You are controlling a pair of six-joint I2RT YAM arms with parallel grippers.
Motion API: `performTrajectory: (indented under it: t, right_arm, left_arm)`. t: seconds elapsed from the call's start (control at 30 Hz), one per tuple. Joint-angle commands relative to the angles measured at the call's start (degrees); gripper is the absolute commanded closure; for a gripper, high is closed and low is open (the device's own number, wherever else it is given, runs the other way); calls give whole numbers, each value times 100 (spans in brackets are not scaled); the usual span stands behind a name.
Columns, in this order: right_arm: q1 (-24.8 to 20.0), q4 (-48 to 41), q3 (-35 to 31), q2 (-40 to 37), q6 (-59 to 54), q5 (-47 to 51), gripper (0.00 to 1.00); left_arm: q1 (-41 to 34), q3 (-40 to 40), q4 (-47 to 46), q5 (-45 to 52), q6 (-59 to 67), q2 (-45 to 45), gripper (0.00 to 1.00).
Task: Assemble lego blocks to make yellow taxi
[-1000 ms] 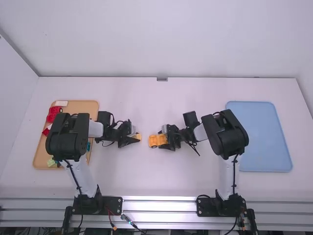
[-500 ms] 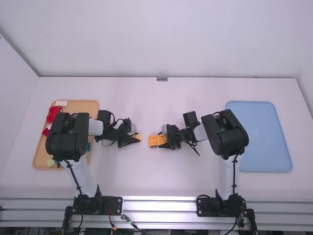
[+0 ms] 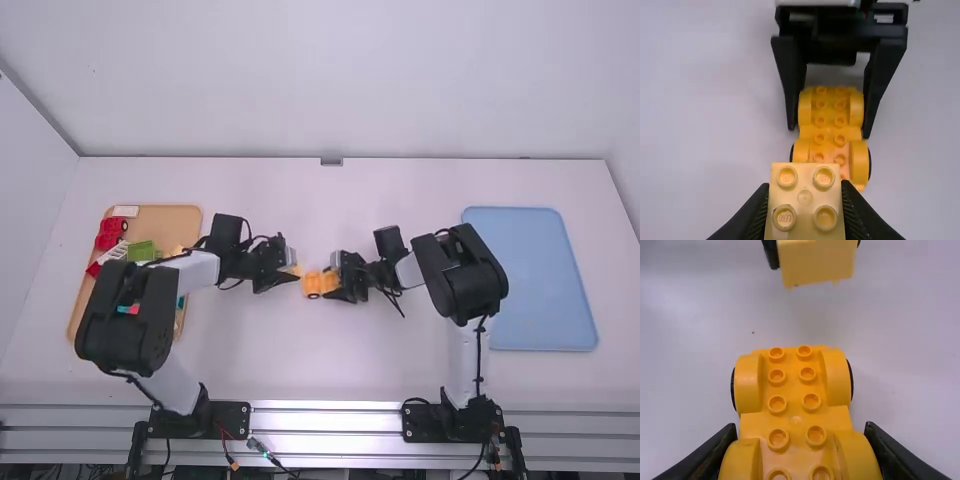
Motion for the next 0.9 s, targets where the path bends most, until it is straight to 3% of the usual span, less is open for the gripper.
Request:
performTrajectory:
  t: [0.0,0.33,0.87]
  right_arm:
    - [17,153,-138,81,428,308,44]
    - [17,1207,-699,81,647,328,43]
    - [17,1182,-686,81,640,328,43]
  left_arm:
    - [-111,-205,181,20,-74,-101,98]
    - [-223,-367,671,326,-111,-26,98]
    - [-623,44,929,479,-372,754,98]
